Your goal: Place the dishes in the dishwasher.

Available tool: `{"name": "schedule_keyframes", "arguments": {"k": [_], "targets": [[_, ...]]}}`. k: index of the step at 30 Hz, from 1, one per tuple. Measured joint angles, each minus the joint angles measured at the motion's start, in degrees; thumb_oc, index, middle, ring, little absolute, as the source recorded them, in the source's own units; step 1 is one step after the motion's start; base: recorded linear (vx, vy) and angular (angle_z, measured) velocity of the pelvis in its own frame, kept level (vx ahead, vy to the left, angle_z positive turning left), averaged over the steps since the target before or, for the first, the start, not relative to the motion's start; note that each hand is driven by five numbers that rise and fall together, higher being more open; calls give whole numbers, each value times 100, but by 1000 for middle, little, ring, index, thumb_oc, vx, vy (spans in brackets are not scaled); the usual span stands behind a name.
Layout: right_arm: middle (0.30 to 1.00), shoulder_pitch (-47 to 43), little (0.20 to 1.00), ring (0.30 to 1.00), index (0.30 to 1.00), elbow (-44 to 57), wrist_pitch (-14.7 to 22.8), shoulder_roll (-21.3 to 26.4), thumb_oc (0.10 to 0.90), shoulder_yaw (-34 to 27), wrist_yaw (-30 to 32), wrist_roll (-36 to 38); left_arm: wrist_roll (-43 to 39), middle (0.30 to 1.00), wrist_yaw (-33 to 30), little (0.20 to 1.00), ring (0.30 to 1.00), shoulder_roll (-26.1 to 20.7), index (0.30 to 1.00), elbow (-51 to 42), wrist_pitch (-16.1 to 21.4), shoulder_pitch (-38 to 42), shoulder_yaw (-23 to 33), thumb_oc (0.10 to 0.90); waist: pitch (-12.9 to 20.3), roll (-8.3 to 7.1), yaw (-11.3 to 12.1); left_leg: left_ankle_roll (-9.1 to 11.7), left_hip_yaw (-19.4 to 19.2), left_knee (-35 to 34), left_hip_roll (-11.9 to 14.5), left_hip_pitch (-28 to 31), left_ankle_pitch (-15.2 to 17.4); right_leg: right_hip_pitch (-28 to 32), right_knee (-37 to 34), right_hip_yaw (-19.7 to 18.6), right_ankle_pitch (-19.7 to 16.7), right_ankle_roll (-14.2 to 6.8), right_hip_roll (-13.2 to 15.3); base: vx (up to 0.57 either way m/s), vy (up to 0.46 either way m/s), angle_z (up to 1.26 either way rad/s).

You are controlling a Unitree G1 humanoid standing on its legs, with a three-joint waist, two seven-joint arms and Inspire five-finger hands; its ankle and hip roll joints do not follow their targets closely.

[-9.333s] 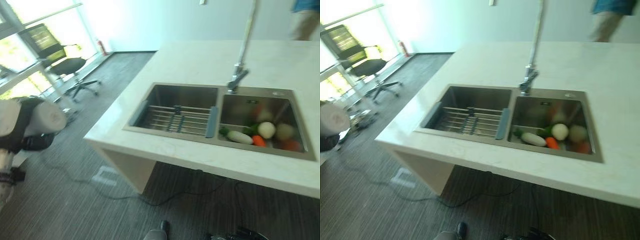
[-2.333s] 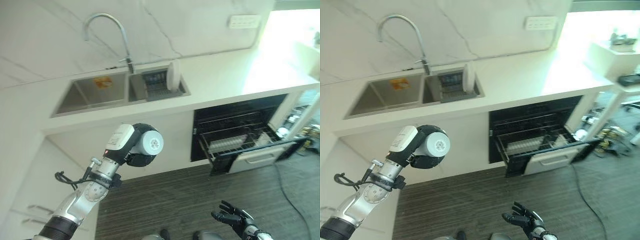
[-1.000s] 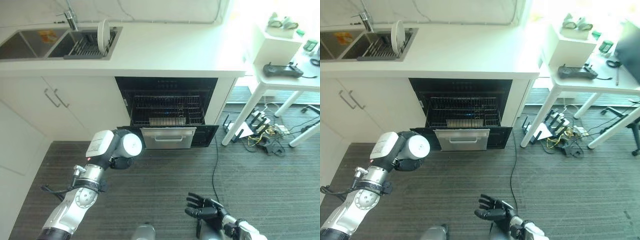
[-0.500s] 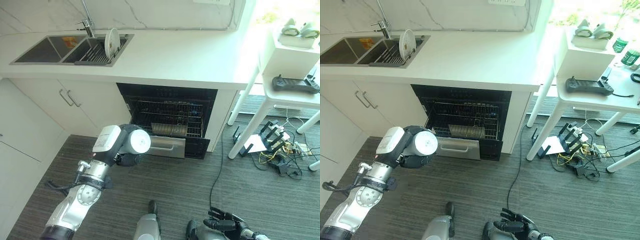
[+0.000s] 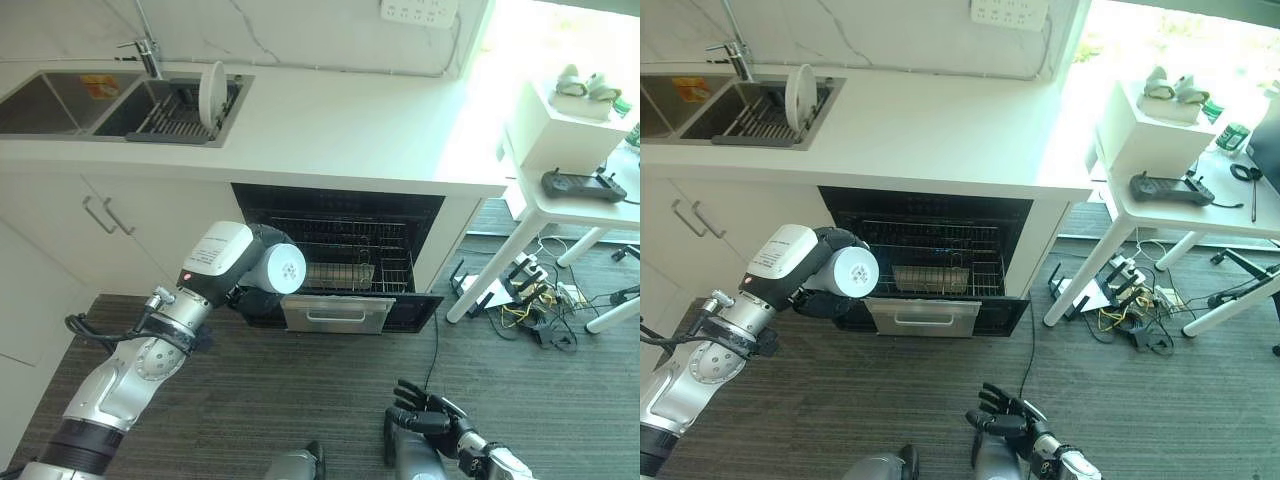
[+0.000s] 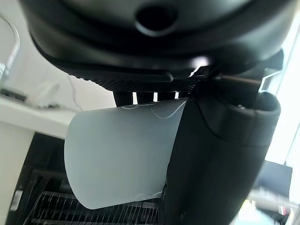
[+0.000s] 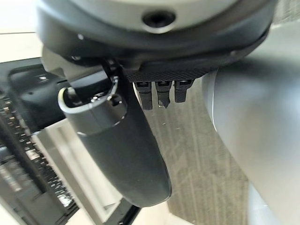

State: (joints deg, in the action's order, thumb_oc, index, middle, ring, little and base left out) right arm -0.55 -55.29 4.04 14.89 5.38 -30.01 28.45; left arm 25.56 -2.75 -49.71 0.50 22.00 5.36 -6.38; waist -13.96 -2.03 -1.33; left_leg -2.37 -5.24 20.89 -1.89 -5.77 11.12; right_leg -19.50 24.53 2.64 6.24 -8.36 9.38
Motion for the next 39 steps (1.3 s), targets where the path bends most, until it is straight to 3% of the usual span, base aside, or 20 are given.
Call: {"name": "schedule_keyframes", "arguments": {"k": [2, 3, 4, 6, 11, 12, 13, 14, 15, 16, 17, 18, 19, 22, 25, 26, 27, 33, 36, 39], "targets": [[900, 17, 900, 900, 900, -260, -17, 9, 800, -147, 10, -1, -3, 300, 55, 300, 300, 1, 300, -104, -16, -50, 1, 400, 80, 118, 96, 102, 94, -12, 93, 15, 46, 381, 105, 289, 108, 171, -190, 233, -171, 22], [900, 35, 900, 900, 900, -431, -48, 48, 800, -168, 32, -9, -8, 300, 82, 300, 300, 31, 300, -176, -76, -70, 4, 400, 73, 173, 192, 129, 121, -104, 139, 116, -1, 740, -213, 350, -5, 538, -345, 166, -125, 18], [900, 30, 900, 900, 900, -532, -43, 101, 800, -183, 55, -14, -13, 300, 100, 300, 300, 32, 300, -208, -111, -141, 3, 400, 97, 301, 162, 224, 129, -142, 238, 161, -61, 882, -392, 417, -153, 726, -439, 221, -188, 1], [900, 55, 900, 900, 900, -589, -57, 218, 800, -166, 55, -26, -17, 300, 99, 300, 300, 33, 300, -257, -137, -165, 3, 400, 94, 363, 122, 406, 108, -332, 345, 425, -176, 1074, -404, 504, -77, 808, -522, 196, -195, -4], [900, 166, 900, 900, 900, -615, -45, 528, 800, -170, 50, -21, -126, 300, 99, 300, 300, 27, 300, -652, -142, -150, 136, 400, 104, 326, 81, 577, 93, -517, 447, 745, -284, 1195, -229, 471, 285, 938, -634, 176, -171, -6], [900, 173, 900, 900, 900, -623, -53, 570, 800, -175, 39, -22, -259, 300, 100, 300, 300, 29, 300, -607, -111, -161, 214, 400, 106, 266, 23, 671, 87, -611, 431, 877, -357, 1130, 53, 410, 572, 928, -644, 206, -241, -16], [900, 183, 900, 900, 900, -654, -48, 530, 800, -176, 40, -21, -274, 300, 100, 300, 300, 38, 300, -586, -106, -163, 242, 400, 107, 117, 105, 789, 80, -343, 361, 782, -428, 1026, 267, 289, 711, 1148, -607, 135, -147, -23], [900, 208, 900, 900, 900, -776, -29, 471, 800, -173, 40, -21, -279, 300, 100, 300, 300, 79, 300, -572, -80, -160, 252, 400, 112, -6, 188, 884, 73, 392, 348, 400, -519, 1003, 348, 168, 762, 1236, -576, 73, 34, -23], [900, 172, 900, 900, 900, -933, -35, 424, 800, -173, 60, -20, -279, 300, 103, 300, 300, 127, 300, -541, -12, -180, 248, 400, 92, -58, 192, 779, 32, 854, 420, 14, -437, 1058, 269, 165, 654, 1195, -586, 72, 138, -6], [900, 238, 900, 900, 900, -1083, -35, 387, 800, -175, 58, -17, -279, 300, 113, 300, 300, 135, 300, -533, 69, -214, 227, 400, 95, -52, 248, 707, -79, 285, 519, -85, -369, 1172, 101, 214, 568, 1164, -650, 91, 272, -7], [900, 225, 900, 900, 900, -1336, -29, 362, 800, -217, 58, 108, -282, 300, 102, 300, 300, 169, 300, -538, 147, -233, 226, 400, 83, 103, 309, 777, -22, -1035, 646, -288, -819, 1319, -229, 272, 443, 960, -815, 76, 286, -8], [900, 243, 900, 900, 900, -1278, -36, 379, 800, -322, 52, 147, -278, 300, 102, 300, 300, 218, 300, -508, 175, -190, 218, 400, -3, 252, 271, 780, 57, -1269, 781, -428, -1036, 1369, -268, 411, 423, 879, -869, 74, 336, -30], [900, 280, 900, 900, 900, -1233, -36, 414, 800, -422, 211, 362, -274, 300, 86, 300, 300, 379, 300, -272, 178, -152, 185, 400, -101, 451, 230, 803, 82, -1199, 1177, -595, -1157, 1402, -197, 522, 401, 1226, -993, 34, 206, -20], [900, 289, 900, 900, 900, -1246, -42, 401, 800, -733, 533, 665, -262, 300, 85, 300, 300, 410, 300, -136, 166, -148, 76, 400, -26, 569, 23, 819, 118, -901, 1248, -519, -1139, 1373, -220, 440, 364, 1256, -864, 41, 182, -12], [900, 434, 900, 900, 900, -1253, -25, 414, 800, -984, 756, 738, -276, 300, 78, 300, 300, 514, 300, -121, 62, -152, 77, 400, 4, 617, -7, 820, 152, -1200, 1136, 161, -1135, 1309, -112, 216, 372, 1139, -761, 16, 142, -19], [900, 526, 900, 900, 900, -1214, 56, 453, 800, -1089, 847, 838, -308, 300, 73, 300, 300, 598, 300, -87, 29, -157, 81, 400, 51, 697, -22, 792, 153, -1335, 1027, 411, -1202, 1188, 54, 186, 426, 1042, -722, -33, 87, -24], [900, 546, 900, 900, 900, -1206, 107, 434, 800, -1084, 933, 891, -403, 300, 72, 300, 300, 628, 300, -22, 15, -146, 97, 400, 35, 614, -25, 1053, 128, -1369, 932, 458, -1332, 1112, 201, 104, 467, 935, -619, -45, 66, -16], [900, 1002, 900, 900, 900, -56, 459, 199, 800, -1321, 1287, 1456, -1978, 300, 101, 300, 300, 1237, 300, 264, -54, -444, 448, 400, 127, 308, -109, 769, -53, -1201, 491, 324, -1097, 1016, 52, -93, 376, 452, -199, -51, 25, -4], [900, 1018, 900, 900, 900, 483, 778, 80, 800, -1346, 1419, 1659, -2511, 300, 133, 300, 300, 1289, 300, 350, -45, -463, 422, 400, 267, 116, -259, 771, -129, -1167, 494, 230, -1077, 987, -168, -210, 229, 418, -202, -27, 4, -17], [900, 1140, 900, 900, 900, 1053, 1115, -68, 800, -1634, 1586, 1780, -3471, 300, 329, 300, 300, 1570, 300, 361, -30, -461, 431, 400, 416, 51, -341, 731, -236, -1083, 539, 154, -1052, 962, -355, -284, 89, 410, -235, -25, 21, -22]]}}
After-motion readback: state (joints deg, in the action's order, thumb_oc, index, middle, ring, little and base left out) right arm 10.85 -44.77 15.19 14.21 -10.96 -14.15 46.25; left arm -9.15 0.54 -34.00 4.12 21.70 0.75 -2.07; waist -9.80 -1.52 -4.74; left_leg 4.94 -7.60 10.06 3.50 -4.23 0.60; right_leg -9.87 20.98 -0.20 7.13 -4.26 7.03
